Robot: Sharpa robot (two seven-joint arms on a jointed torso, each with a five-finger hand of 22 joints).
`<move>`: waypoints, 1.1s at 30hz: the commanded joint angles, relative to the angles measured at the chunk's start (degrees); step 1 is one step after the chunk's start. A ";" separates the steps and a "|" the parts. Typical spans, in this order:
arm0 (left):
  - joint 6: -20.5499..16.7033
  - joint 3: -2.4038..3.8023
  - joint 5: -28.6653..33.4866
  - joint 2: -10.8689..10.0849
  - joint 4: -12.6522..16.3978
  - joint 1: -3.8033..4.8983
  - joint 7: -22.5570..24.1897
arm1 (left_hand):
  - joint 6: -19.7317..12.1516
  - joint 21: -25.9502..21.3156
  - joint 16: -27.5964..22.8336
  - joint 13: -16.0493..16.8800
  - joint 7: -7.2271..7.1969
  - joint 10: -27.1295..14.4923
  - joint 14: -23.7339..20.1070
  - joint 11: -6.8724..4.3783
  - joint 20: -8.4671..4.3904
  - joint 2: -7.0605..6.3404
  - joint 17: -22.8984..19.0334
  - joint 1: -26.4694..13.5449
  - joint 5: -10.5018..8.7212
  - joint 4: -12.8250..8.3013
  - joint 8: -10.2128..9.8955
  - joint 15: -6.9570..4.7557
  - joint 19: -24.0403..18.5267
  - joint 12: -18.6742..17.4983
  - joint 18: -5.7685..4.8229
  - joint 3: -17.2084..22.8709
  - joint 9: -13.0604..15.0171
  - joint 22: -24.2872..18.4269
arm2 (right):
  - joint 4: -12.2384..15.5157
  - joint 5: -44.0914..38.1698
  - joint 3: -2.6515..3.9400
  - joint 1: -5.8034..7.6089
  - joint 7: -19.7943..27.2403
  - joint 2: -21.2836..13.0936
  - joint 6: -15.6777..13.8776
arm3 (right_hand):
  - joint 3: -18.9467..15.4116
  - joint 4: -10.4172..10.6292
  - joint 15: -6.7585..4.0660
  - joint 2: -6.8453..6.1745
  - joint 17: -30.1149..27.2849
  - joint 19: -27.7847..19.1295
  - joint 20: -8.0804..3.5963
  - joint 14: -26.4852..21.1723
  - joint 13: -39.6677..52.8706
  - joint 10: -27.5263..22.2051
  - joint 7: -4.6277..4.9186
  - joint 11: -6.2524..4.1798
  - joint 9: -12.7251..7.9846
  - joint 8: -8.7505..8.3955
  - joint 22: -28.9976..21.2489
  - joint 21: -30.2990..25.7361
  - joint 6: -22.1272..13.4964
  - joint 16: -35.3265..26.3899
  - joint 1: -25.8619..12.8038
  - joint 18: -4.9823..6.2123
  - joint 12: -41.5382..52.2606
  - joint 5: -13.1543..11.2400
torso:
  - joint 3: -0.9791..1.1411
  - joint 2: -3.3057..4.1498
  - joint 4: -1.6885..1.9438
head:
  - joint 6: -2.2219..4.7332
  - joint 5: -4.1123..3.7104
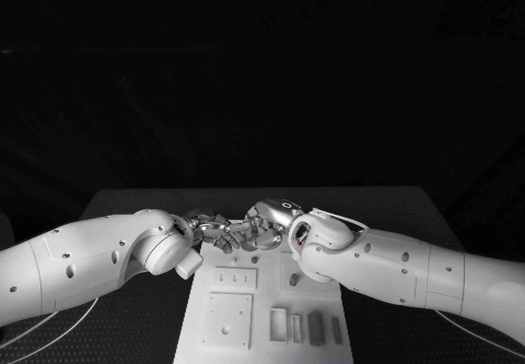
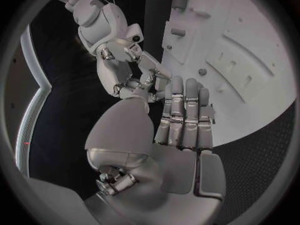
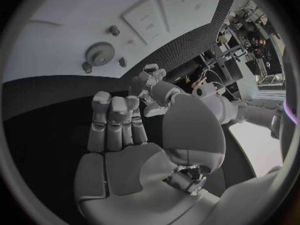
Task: Assemble the parts on the task board
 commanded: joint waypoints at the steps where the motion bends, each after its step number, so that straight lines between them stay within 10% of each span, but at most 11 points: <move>1: 0.22 -0.02 -0.85 0.22 0.03 0.08 -0.37 | -0.25 0.33 0.15 0.11 -0.14 -0.78 -0.43 0.07 -0.66 -0.10 -0.09 -0.11 0.40 -0.06 -0.43 -0.35 -0.11 0.31 -0.86 0.39 0.23 -0.10 | 0.27 -0.87 0.03 -0.03 -0.04 0.13 0.63 | 0.31 -0.01 0.07 -0.14 -0.06 0.51 -0.06 0.44 -0.09 0.38 2.21 0.07 2.76 1.72 -0.06 0.35 3.96 0.27 0.66 0.78 -0.23 0.17 | -0.10 -0.01 0.12 | -0.13 -0.03; 33: 1.85 -0.17 -2.22 0.56 0.53 0.07 -1.51 | 0.87 0.78 0.93 0.90 -0.15 -1.70 -0.43 0.00 -0.61 0.90 -0.74 4.72 3.59 -0.19 -2.82 -0.35 -0.19 2.24 -0.91 0.03 1.59 -0.25 | 0.64 -0.88 0.03 -0.06 -0.21 0.96 1.76 | 0.55 -0.13 0.08 -0.18 -0.11 0.59 -0.07 0.56 -0.12 0.52 2.21 0.08 2.81 1.70 -0.12 0.37 4.02 0.24 0.64 0.78 -0.28 0.29 | -0.04 0.02 0.01 | -0.51 0.07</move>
